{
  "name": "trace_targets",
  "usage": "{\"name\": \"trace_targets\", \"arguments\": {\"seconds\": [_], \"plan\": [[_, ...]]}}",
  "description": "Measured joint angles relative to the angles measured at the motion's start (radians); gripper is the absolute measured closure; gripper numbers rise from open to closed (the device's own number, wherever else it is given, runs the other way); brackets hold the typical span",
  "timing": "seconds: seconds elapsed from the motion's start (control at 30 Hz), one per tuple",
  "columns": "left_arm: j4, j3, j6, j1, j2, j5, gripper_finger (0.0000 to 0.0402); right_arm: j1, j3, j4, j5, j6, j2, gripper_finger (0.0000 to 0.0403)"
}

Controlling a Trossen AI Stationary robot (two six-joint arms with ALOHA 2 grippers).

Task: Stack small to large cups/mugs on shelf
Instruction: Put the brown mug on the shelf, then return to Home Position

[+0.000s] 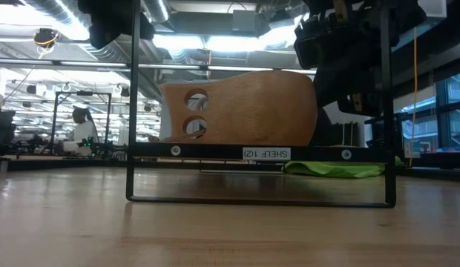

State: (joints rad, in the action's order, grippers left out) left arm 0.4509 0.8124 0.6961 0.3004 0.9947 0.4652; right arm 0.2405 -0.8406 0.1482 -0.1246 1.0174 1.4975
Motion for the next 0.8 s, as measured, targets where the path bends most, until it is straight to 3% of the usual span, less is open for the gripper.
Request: {"name": "trace_targets", "arguments": {"seconds": [0.4, 0.63, 0.8], "plan": [[-0.113, 0.0, -0.052, 0.0, 0.0, -0.015, 0.0367, -0.034, 0.0, 0.082, 0.055, -0.057, -0.071, 0.036], [-0.138, 0.005, -0.069, -0.003, -0.001, -0.062, 0.0367, -0.053, -0.006, 0.191, 0.076, -0.113, -0.241, 0.036], [-0.137, 0.087, -0.164, -0.052, -0.002, -0.098, 0.0366, -0.091, -0.079, 0.205, 0.152, -0.26, -0.366, 0.036]]}}
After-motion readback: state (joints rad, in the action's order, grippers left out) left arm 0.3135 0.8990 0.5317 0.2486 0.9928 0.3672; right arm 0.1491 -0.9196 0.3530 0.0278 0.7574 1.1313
